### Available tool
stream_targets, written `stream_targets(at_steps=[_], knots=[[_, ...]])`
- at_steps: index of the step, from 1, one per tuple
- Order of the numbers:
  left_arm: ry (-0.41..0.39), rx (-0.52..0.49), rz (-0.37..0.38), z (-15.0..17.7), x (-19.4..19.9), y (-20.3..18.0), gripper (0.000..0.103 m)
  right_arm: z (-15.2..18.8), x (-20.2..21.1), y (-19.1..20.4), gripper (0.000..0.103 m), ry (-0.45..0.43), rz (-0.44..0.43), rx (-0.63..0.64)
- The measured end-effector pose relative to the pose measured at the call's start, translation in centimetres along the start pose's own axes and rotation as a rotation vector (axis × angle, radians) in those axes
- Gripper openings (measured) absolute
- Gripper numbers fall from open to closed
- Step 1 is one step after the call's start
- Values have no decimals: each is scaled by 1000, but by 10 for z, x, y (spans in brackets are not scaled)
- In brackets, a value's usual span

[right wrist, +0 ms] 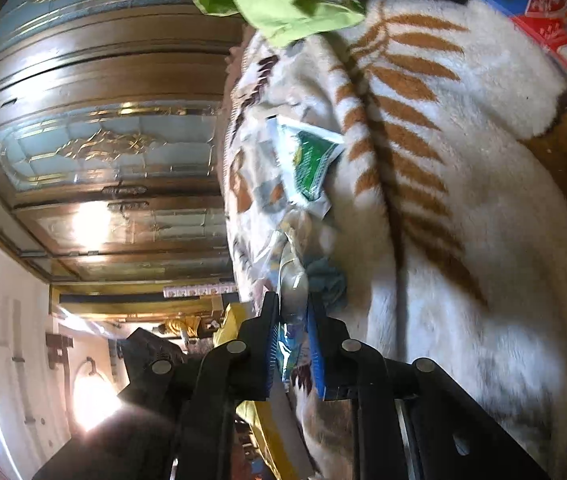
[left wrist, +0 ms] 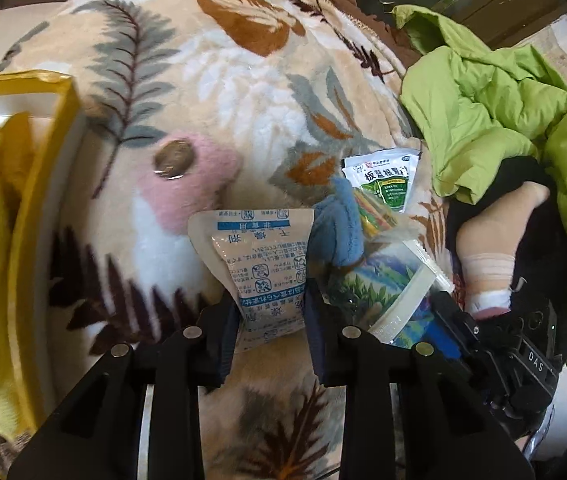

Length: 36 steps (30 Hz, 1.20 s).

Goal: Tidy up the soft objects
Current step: 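Grasp the white medicine packet with left gripper while right grasps the clear packet, then carry both packets over the tray and open both grippers to drop them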

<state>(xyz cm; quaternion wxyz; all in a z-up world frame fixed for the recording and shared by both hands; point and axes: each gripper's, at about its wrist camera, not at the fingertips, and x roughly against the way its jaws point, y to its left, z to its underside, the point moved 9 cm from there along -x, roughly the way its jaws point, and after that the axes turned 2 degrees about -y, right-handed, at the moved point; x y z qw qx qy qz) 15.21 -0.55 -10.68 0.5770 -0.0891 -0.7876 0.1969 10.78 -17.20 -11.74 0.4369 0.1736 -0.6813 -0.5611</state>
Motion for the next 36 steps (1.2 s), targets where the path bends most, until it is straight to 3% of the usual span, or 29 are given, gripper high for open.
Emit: stream_targets(at_steps=[4,8,14,16,18,21,25,27,29,30,36], knots=[[-16,-20,6,7,19,2,27,7,8,13,15,13,-11,31],[-16,-34,15,15,32,4,27,18,8,23,8,39,-14,63],[-14,-37,-3,23,33,11,27,24,4,17,14,43,96,105],[-16,-42,-9,25,33,12,27,22,9,17,28,12,177,171],[-13,-42,-5,26,32,12,27,22,16,18,34,2,227,208],[-11,-40,1,25,31,11,27,25,22,6,59,16,305,201],[-10,-52,6,27,32,7,27,27,13,-17,60,55,316,117],[-5,-55,5,29,31,7,27,24,-1,-20,57,67,299,94],[0,-53,7,31,33,7,27,22,-16,-16,21,81,283,119],[0,-53,8,32,35,9,27,22,-19,-13,14,86,280,130],[-36,-59,35,31,68,21,27,39,0,12,13,83,222,207]])
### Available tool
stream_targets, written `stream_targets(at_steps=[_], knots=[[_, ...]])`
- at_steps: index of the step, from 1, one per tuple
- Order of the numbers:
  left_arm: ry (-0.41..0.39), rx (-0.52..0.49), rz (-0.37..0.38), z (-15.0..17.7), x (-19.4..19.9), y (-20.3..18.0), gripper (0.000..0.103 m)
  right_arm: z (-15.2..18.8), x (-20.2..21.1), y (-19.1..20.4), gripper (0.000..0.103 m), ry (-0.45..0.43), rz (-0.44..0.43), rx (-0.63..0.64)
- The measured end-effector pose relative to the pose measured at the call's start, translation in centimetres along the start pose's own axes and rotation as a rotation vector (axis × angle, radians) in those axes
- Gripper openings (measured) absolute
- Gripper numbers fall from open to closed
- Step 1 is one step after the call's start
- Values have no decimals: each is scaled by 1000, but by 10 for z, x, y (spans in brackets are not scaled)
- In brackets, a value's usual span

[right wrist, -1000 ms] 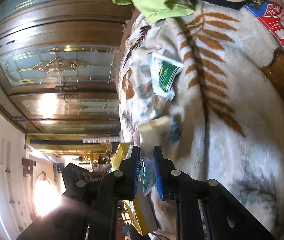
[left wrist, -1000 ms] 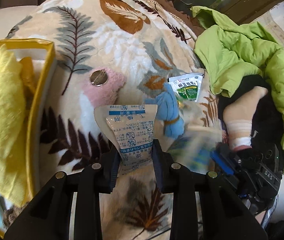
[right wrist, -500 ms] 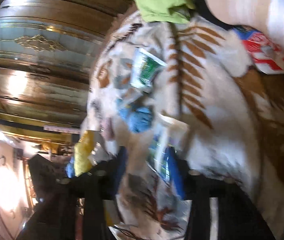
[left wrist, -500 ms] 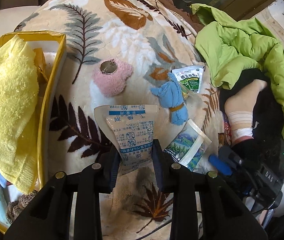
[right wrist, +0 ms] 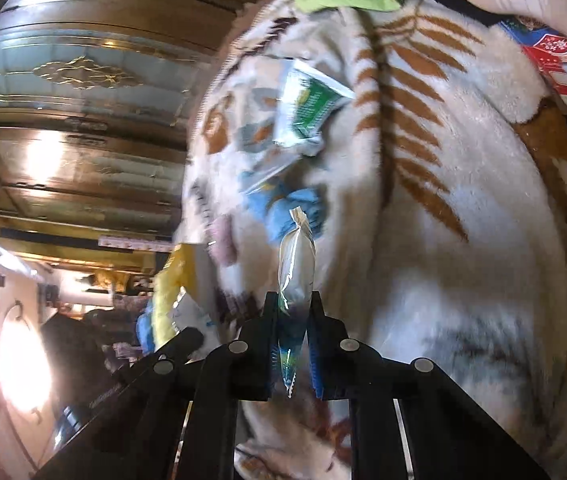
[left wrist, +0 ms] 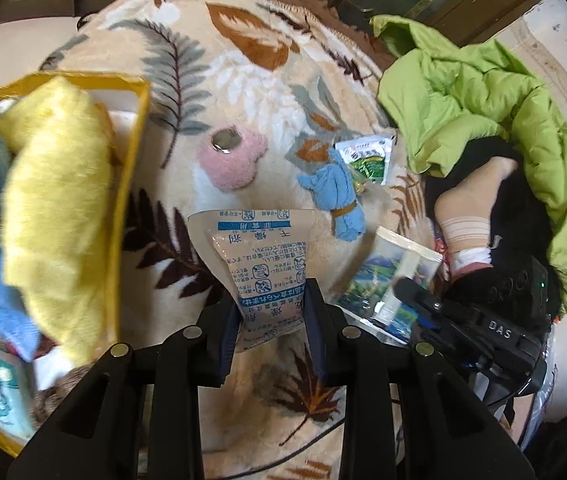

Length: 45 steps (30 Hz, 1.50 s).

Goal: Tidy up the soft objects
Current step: 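Carry both packets over the tray and open both grippers to drop them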

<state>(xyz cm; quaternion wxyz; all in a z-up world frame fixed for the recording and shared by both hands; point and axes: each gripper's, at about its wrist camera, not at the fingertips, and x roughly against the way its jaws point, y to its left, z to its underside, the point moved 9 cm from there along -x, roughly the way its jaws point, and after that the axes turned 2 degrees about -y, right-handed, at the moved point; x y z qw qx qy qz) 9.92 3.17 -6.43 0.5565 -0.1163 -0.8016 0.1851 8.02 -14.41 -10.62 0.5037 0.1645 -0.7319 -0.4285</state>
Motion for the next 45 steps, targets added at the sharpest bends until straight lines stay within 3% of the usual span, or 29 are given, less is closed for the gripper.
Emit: stream_targets(at_steps=[6,15,20,24,29,32,33,35,39,43,45], knots=[[-63,-6,-46,0,50,37,28,19,6,44,13,42,-96,56],[-97,30,-149,21,98,107,28,89,-65,131,14,272,-210,159],[-78,66,-202,35,102,141,28,135,-112,169,14,389,-202,255],[-57,82,-239,44,95,160,28,162,-149,179,14,442,-139,340],[-39,85,-277,48,84,174,30,177,-169,172,19,439,-21,453],[-50,103,-315,47,82,181,34,179,-160,172,36,433,8,496],[-46,116,-316,48,80,183,37,178,-156,174,39,423,8,507],[-54,119,-323,48,81,184,57,175,-147,180,40,405,2,521],[-125,59,-412,44,94,179,58,171,-124,179,42,385,-31,507],[-176,35,-409,38,101,161,58,157,-94,166,46,323,-30,522],[-200,16,-395,34,103,144,58,150,-83,167,54,278,-26,535]])
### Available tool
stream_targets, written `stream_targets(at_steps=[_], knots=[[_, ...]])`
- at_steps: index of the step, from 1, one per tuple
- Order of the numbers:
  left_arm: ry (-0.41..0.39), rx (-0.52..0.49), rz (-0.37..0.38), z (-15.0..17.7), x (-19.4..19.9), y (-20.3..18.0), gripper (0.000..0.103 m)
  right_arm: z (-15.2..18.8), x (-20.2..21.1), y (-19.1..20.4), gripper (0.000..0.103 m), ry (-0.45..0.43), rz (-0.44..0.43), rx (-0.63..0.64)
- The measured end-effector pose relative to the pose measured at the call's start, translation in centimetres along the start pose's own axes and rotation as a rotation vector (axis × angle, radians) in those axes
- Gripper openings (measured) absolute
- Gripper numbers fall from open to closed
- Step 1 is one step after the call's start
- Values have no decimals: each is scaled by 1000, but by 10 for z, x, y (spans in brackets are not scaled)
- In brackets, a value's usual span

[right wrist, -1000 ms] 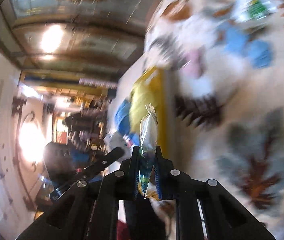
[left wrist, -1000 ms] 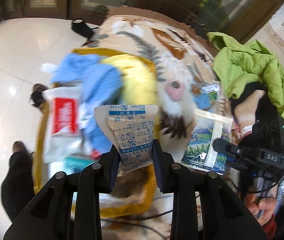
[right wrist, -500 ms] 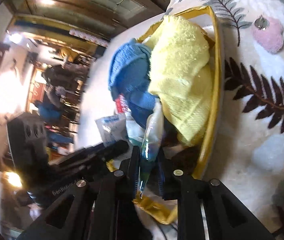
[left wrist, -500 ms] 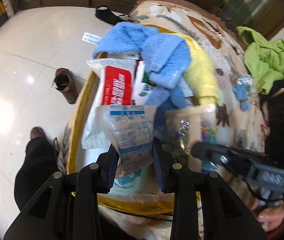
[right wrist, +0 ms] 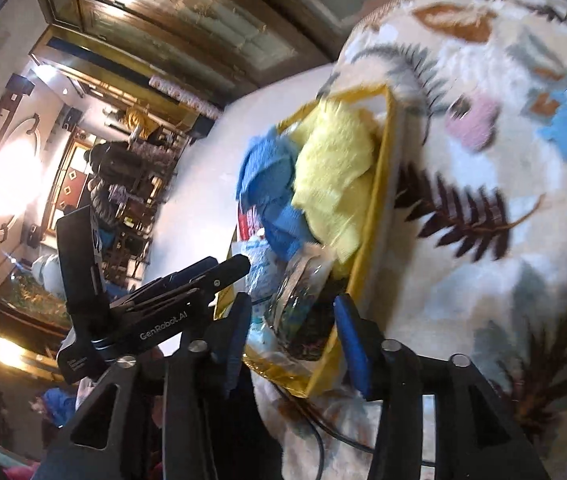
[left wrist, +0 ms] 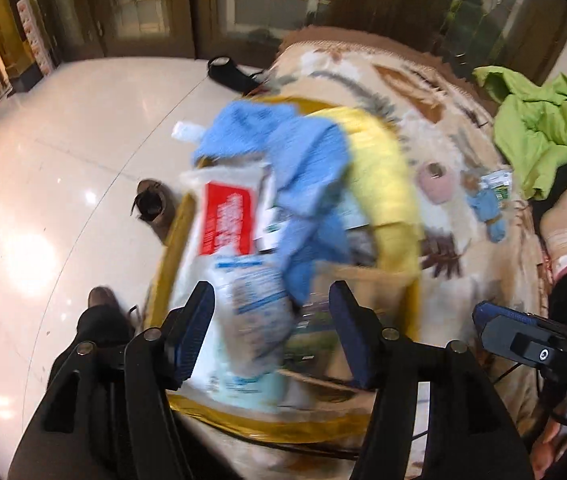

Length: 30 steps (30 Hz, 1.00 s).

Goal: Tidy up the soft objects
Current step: 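Carry both packets over the tray and open both grippers to drop them, then move left gripper to the blue knit sock while right reaches the coloured sticks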

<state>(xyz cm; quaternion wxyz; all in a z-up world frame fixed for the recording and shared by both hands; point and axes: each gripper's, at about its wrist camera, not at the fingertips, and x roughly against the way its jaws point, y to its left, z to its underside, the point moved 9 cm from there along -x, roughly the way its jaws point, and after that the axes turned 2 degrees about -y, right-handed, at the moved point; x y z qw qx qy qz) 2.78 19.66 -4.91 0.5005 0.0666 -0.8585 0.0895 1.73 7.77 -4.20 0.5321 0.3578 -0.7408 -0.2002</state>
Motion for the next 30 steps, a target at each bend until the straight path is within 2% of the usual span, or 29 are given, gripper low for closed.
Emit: stream_targets(at_steps=[1,3,11,15,20,30], knots=[[-13,-9,10,-2,3,-9,59,-1,9,-1,59,-23,9,3],[-39,-33,24,-6,9,-28,60,-4,31,-10,61,-76,16,-6],[-113,-170,51,-13,17,-103,61,-17,90,-45,62,-203,60,-81],[-121,-216,63,-17,11,-132,61,-16,109,-69,62,-228,60,-154],[-134,-252,54,-20,4,-155,61,-13,123,-89,62,-249,76,-188],[-125,-299,37,-14,-14,-184,61,-12,133,-117,63,-270,86,-246]])
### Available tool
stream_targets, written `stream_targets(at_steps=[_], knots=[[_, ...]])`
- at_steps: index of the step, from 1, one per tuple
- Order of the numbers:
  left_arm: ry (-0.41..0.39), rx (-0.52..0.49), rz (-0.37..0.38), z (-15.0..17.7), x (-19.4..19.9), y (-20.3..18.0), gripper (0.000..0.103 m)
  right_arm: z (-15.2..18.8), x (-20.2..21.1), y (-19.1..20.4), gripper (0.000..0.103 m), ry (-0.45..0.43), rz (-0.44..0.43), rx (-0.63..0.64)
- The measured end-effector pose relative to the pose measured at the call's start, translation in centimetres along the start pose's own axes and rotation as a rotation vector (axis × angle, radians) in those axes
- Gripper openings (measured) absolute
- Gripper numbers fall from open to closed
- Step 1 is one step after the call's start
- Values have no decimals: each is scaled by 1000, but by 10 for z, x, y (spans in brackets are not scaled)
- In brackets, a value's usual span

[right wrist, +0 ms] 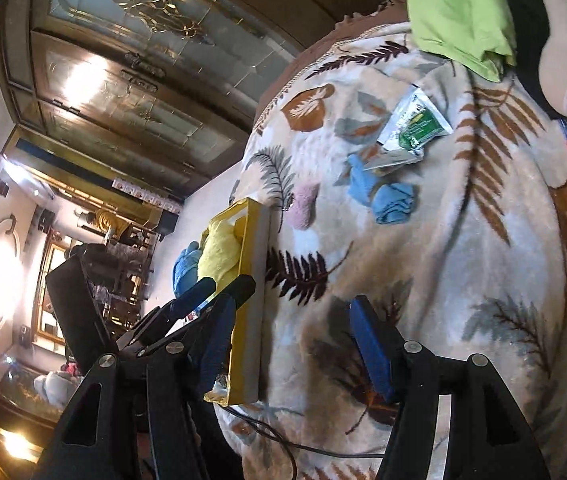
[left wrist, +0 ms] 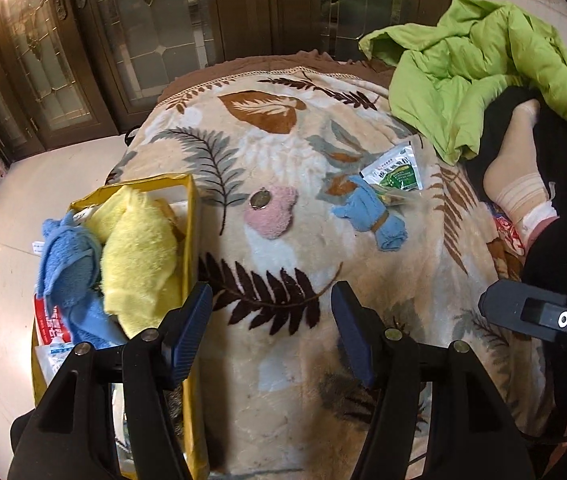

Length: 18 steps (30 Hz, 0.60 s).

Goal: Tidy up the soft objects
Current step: 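Move left gripper to the blue knit sock while right reaches the coloured sticks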

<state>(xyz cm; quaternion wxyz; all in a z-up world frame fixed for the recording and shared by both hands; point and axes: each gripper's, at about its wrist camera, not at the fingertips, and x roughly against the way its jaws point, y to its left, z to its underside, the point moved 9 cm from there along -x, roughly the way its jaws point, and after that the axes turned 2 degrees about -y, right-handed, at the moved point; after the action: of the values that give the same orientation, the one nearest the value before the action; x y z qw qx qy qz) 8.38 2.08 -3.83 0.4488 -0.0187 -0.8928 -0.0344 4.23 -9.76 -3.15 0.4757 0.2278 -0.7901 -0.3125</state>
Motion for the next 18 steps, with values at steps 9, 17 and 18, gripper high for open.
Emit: stream_targets(at_steps=[9,17,18], knots=[[116,105,113,-4,-27,-1,61,-32,9,-40,67,-70,40,-87],[200,196,225,-24,-54,-31,64,-72,-9,-85,68,-92,-6,-271],[205,188,227,-26,-57,-37,65,-74,-14,-87,68,-89,-27,-295]])
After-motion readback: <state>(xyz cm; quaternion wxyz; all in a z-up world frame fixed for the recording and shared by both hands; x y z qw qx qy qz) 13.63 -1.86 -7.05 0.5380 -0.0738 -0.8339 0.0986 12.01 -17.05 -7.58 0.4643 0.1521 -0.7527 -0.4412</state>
